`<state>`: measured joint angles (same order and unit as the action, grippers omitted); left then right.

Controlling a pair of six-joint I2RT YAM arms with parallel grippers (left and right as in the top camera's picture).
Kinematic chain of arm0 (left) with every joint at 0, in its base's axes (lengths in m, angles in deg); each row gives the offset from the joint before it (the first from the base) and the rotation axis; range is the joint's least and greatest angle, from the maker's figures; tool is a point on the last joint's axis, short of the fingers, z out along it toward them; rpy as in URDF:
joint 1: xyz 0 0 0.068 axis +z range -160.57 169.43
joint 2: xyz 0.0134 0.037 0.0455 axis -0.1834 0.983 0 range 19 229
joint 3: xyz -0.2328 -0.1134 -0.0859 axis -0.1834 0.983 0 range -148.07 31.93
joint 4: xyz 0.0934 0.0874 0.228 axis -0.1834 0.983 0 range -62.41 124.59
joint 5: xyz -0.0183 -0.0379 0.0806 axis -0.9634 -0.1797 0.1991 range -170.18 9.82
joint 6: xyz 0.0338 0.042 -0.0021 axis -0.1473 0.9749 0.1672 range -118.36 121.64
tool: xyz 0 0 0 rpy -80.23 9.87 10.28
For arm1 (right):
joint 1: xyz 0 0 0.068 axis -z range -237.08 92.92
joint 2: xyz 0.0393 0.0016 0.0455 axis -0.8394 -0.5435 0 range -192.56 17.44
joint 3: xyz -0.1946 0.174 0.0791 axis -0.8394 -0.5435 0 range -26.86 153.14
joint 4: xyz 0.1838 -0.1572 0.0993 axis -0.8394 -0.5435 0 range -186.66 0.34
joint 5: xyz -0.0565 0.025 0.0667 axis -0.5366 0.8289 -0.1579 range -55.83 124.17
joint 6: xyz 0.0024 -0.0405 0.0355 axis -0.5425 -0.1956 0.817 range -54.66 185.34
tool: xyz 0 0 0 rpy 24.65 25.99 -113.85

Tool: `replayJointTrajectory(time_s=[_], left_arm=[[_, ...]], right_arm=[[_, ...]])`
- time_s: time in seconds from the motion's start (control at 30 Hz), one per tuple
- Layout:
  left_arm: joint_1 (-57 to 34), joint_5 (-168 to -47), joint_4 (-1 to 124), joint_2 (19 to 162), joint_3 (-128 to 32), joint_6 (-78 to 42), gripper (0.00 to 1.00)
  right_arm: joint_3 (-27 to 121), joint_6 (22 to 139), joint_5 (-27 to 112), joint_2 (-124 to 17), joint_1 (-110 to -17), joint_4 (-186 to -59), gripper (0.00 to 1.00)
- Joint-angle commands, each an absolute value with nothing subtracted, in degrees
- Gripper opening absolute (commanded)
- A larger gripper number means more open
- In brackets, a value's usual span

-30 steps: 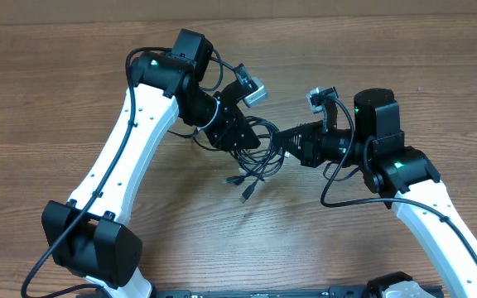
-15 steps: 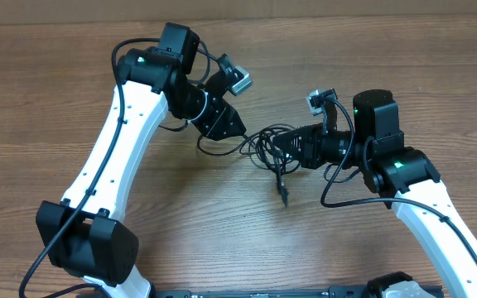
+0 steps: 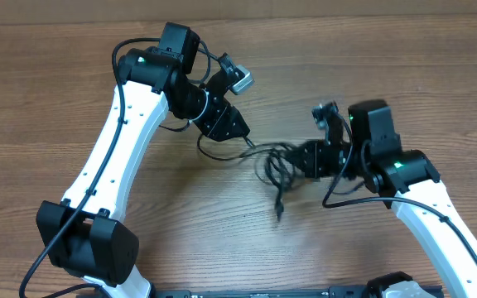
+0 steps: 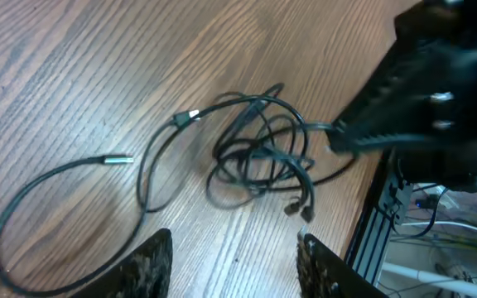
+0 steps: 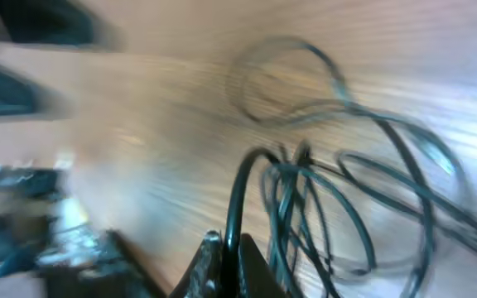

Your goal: Untangle cables

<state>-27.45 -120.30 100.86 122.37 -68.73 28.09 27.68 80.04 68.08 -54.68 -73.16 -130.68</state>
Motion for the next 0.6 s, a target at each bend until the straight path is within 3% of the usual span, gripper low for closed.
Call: replayJointTrajectory(time_s=[0.0, 0.07, 0.13, 0.2, 0.37, 0.57], left_arm=[[-27.85, -120.19, 100.91, 120.88, -69.78, 27.35, 0.49], [-27.87, -120.21, 100.62, 120.88, -69.36, 27.33, 0.49], [-27.87, -120.19, 100.34, 120.88, -68.71, 27.33, 0.51], [-27.87, -120.21, 100.12, 120.88, -67.88, 27.31, 0.55], [-28.22, -120.23, 99.4, 120.88, -65.32, 27.31, 0.57], [-29.59, -120.23, 98.28, 120.88, -63.09, 27.31, 0.58]], right_arm=[[27.86, 80.28, 47.43, -55.36, -73.16, -138.02, 0.04], [27.86, 80.28, 42.97, -55.95, -73.13, -141.63, 0.06], [27.86, 80.24, 41.86, -56.56, -73.13, -143.24, 0.29], [27.86, 80.24, 41.9, -57.28, -73.13, -143.68, 0.4], [27.86, 80.21, 41.9, -60.3, -73.13, -143.0, 0.4], [27.86, 79.78, 49.42, -65.39, -73.16, -140.01, 0.33]])
